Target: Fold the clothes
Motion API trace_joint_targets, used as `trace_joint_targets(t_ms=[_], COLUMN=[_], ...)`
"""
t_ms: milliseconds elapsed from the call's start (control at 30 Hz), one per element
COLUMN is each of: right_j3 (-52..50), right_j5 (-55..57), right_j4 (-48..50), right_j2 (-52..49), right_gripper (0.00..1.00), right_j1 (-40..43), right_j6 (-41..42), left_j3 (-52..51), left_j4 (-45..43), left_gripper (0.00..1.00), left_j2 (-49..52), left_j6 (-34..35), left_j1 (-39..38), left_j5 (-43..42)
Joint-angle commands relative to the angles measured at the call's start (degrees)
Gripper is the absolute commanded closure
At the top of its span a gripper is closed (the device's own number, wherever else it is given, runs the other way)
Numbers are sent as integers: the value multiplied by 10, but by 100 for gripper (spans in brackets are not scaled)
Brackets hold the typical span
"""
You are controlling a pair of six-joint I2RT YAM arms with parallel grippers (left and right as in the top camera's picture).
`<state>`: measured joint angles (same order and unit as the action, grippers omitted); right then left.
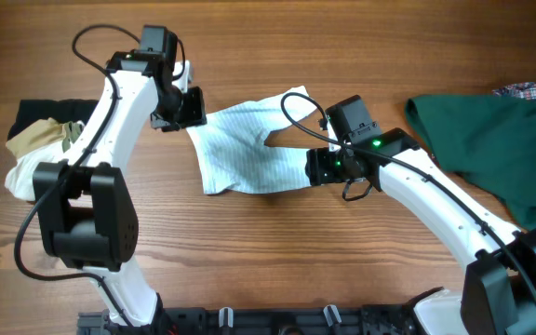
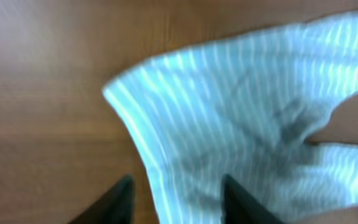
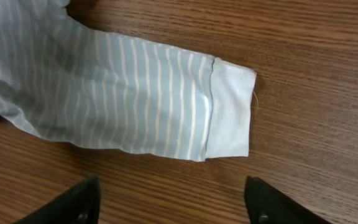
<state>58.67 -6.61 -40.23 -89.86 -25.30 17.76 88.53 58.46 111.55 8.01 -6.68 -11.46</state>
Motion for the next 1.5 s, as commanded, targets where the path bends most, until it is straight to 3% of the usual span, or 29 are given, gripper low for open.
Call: trace_joint_targets(t_ms=[0, 233, 400, 467, 567, 633, 733, 833, 1067, 1200, 1367, 1467], right_j3=[10, 10, 10, 10, 10, 10, 10, 9, 8, 8, 8, 8], right_j5=[-10, -9, -9, -9, -9, -9, -9, -9, -7, -7, -7, -8], right_j4=[3, 3, 1, 1, 1, 1, -1, -3, -12, -19, -32, -36], right_j2=[8, 8, 8, 8, 8, 8, 8, 8, 8, 8, 8, 8], right_gripper=[23, 22, 22, 22, 22, 22, 19, 16, 13, 13, 13, 12], right_j1=[2, 2, 2, 2, 2, 2, 2, 2, 2, 2, 2, 2], right_j6=[-5, 18, 18, 18, 18, 18, 18, 17, -12, -17, -28, -28], left_j3=[-35, -169, -218, -228, -231, -231, -231, -231, -228, -228, -228, -229], left_j4=[12, -71, -81, -77, -61, -61, -57, -57, -49, -41, -35, -24], left_gripper=[68, 73, 77, 76, 72, 70, 66, 55, 57, 57, 50, 40], left_j2=[2, 2, 2, 2, 2, 2, 2, 2, -19, -73, -168, -214], left_j6=[3, 12, 24, 82, 169, 177, 178, 169, 147, 147, 147, 147], left_j1=[-19, -75, -82, -77, -62, -49, -36, -34, -35, -35, -35, -35], left_j5=[-38, -15, -13, 35, 99, 100, 100, 96, 62, 47, 47, 47])
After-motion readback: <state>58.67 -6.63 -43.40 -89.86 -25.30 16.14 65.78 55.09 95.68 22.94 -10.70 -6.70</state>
